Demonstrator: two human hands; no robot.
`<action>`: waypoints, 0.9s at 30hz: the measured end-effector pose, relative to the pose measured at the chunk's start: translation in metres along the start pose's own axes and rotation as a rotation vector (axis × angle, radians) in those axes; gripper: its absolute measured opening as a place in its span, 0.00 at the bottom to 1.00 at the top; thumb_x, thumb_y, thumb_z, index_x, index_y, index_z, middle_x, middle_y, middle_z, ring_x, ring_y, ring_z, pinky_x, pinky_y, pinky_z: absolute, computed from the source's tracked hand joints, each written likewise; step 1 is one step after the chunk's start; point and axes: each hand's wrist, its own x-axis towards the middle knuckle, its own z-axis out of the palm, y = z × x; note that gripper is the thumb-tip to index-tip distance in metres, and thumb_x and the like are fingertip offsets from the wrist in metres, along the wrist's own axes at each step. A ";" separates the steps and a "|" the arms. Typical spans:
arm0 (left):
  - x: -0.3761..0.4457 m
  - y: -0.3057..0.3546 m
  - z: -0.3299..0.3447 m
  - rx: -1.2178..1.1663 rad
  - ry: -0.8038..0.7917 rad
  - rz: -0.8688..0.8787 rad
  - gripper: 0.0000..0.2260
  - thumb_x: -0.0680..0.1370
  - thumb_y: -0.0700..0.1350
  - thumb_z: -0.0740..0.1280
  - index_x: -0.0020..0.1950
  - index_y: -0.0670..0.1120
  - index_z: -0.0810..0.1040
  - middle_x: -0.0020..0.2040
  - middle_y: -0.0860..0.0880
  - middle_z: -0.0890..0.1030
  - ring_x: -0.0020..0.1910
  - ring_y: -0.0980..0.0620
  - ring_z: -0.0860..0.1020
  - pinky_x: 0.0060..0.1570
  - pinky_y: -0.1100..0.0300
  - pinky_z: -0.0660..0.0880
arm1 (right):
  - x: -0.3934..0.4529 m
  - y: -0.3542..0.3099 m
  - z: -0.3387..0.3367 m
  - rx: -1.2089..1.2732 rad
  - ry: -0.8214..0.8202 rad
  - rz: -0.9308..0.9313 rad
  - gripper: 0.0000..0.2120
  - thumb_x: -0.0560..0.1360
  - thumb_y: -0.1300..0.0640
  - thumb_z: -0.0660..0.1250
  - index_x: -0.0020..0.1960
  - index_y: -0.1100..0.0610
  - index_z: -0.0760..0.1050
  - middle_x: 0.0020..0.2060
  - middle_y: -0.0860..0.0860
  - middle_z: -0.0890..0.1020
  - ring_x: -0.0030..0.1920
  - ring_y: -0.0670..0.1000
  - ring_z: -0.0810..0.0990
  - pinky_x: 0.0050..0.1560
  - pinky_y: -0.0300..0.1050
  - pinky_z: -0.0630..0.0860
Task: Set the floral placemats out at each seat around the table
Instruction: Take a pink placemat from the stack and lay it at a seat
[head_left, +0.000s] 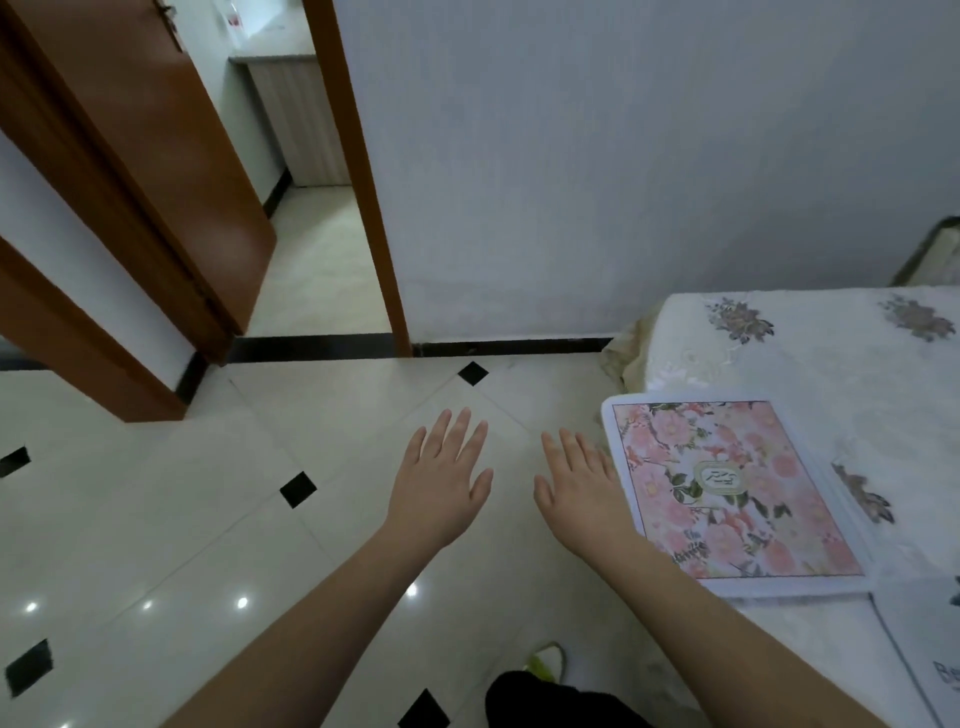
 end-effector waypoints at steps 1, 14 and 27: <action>0.016 0.005 0.000 0.011 -0.005 0.020 0.29 0.83 0.61 0.43 0.82 0.54 0.42 0.83 0.50 0.44 0.81 0.48 0.41 0.74 0.50 0.35 | 0.010 0.009 -0.002 0.009 0.005 0.020 0.29 0.83 0.47 0.50 0.81 0.53 0.47 0.80 0.54 0.52 0.80 0.54 0.48 0.77 0.52 0.44; 0.150 0.087 0.011 -0.015 -0.061 0.323 0.28 0.83 0.59 0.47 0.82 0.53 0.48 0.83 0.49 0.49 0.81 0.48 0.44 0.76 0.51 0.39 | 0.056 0.123 -0.022 0.073 0.031 0.306 0.27 0.83 0.49 0.49 0.80 0.55 0.53 0.79 0.56 0.56 0.79 0.56 0.53 0.77 0.54 0.48; 0.265 0.192 0.041 0.020 -0.150 0.826 0.27 0.84 0.59 0.48 0.82 0.52 0.52 0.82 0.48 0.52 0.81 0.48 0.48 0.77 0.47 0.48 | 0.041 0.190 -0.021 0.107 0.003 0.721 0.29 0.83 0.47 0.47 0.81 0.54 0.46 0.81 0.53 0.48 0.80 0.55 0.46 0.78 0.54 0.45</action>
